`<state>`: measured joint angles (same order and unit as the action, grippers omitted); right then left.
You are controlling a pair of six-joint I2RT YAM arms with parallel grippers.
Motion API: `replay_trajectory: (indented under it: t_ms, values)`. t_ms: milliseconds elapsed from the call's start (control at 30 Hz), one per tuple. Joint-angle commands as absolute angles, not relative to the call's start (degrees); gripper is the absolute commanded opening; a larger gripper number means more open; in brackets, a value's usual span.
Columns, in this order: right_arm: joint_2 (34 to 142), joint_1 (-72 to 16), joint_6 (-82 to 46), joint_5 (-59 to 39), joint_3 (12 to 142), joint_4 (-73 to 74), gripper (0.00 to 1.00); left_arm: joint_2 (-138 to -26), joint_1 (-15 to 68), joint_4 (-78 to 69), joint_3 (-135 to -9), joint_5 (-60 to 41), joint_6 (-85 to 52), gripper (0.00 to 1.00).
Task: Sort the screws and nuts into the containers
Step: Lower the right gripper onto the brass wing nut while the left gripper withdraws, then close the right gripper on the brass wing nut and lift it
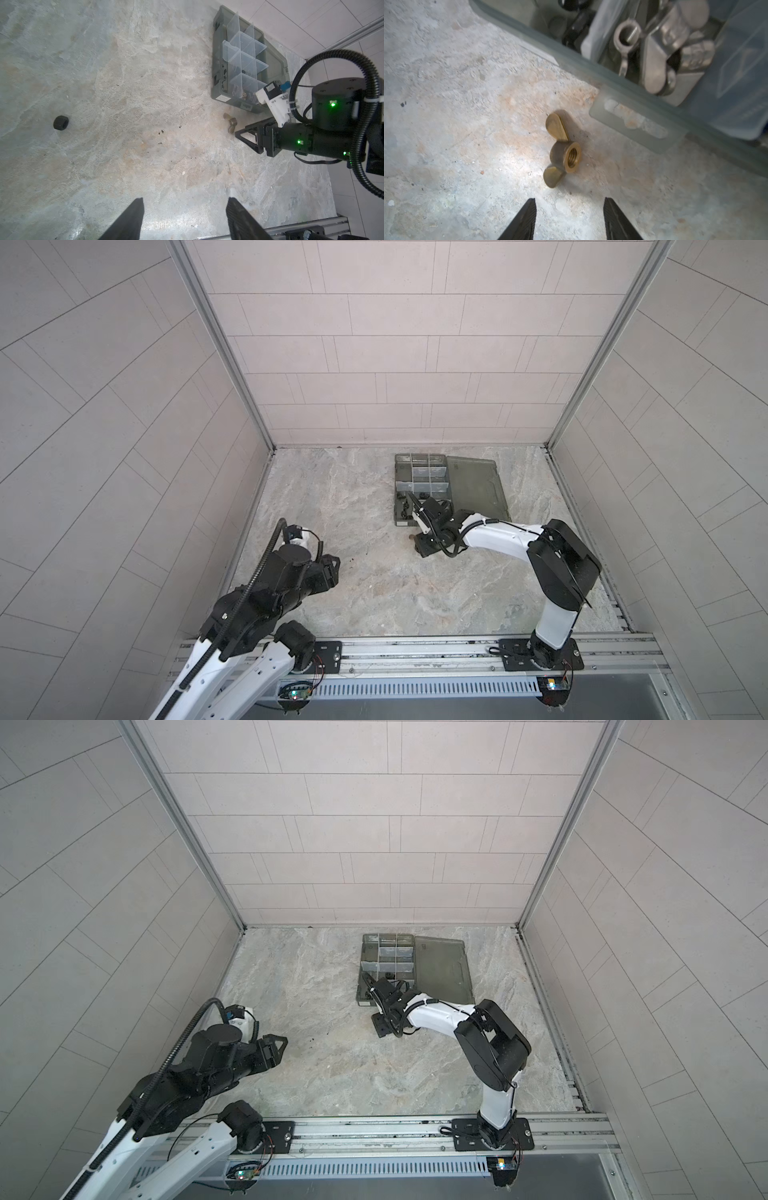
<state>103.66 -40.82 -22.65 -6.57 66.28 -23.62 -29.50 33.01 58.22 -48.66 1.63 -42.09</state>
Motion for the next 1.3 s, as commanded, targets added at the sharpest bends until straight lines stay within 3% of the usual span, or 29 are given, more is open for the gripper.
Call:
replay_trajectory:
  t_ms: [0, 200, 567, 833, 1267]
  values:
    - [106.6, -41.2, -21.7, -5.0, 69.1, -24.2, 0.51, -31.5, 33.0, 58.6, -50.2, -2.8, -39.0, 0.69]
    - [110.4, -41.1, -20.7, -4.2, 73.3, -26.4, 0.43, -33.9, 33.0, 56.3, -51.8, -5.6, -37.8, 0.69]
    - [113.8, -41.0, -19.2, -4.0, 75.4, -27.1, 0.39, -36.5, 33.0, 55.1, -52.1, -5.3, -36.9, 0.69]
    - [115.0, -40.8, -19.0, -4.5, 76.1, -27.2, 0.21, -37.4, 33.0, 54.3, -51.4, -4.9, -36.9, 0.69]
    - [104.0, -40.6, -20.2, -6.9, 75.0, -30.3, 0.21, -39.7, 33.0, 53.0, -52.5, -4.7, -36.6, 0.7]
